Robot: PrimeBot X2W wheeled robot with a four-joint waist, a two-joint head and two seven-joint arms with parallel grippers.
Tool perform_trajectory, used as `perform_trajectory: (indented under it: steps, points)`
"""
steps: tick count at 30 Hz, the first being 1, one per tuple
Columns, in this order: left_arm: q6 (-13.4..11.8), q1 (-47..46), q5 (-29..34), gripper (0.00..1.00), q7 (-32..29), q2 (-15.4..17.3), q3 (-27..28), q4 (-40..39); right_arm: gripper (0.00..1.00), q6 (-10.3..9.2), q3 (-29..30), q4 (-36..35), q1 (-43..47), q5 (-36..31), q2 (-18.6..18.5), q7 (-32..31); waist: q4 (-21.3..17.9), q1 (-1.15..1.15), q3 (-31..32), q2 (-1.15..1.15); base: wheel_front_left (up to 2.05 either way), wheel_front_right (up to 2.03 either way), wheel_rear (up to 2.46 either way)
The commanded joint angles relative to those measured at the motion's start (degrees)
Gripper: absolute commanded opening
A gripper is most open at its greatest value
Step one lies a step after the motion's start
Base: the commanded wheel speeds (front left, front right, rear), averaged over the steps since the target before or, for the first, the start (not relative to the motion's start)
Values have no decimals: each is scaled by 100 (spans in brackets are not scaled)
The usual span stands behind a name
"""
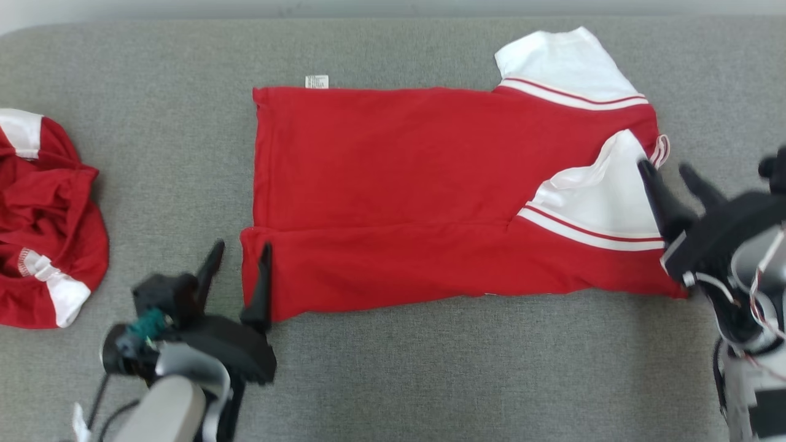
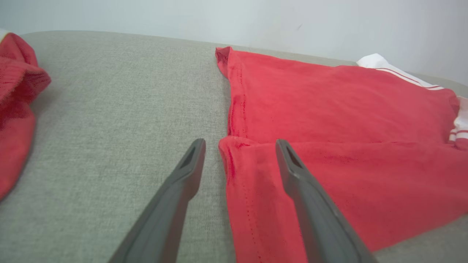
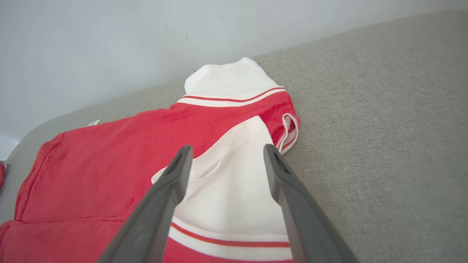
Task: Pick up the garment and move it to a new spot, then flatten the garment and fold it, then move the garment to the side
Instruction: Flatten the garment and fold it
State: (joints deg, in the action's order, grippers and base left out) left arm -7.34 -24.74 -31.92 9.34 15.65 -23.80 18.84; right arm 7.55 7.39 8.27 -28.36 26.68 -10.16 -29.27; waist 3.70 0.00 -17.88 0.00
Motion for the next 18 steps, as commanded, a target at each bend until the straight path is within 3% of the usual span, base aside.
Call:
perform_trajectory:
  steps: [1,8,18]
  points:
    - [-34,129,19,100,24,5,-37,-21,100,-14,45,-16,141,-32,-33,-37,23,0,78,0,0,0,0]
    - [-426,547,256,100,88,46,-134,-98,100,-14,576,-427,1016,-532,136,-578,53,0,162,0,0,0,0]
    - [-560,344,372,100,16,-29,-273,271,100,-14,876,-49,1091,-1262,412,-522,-10,0,-16,0,0,0,0]
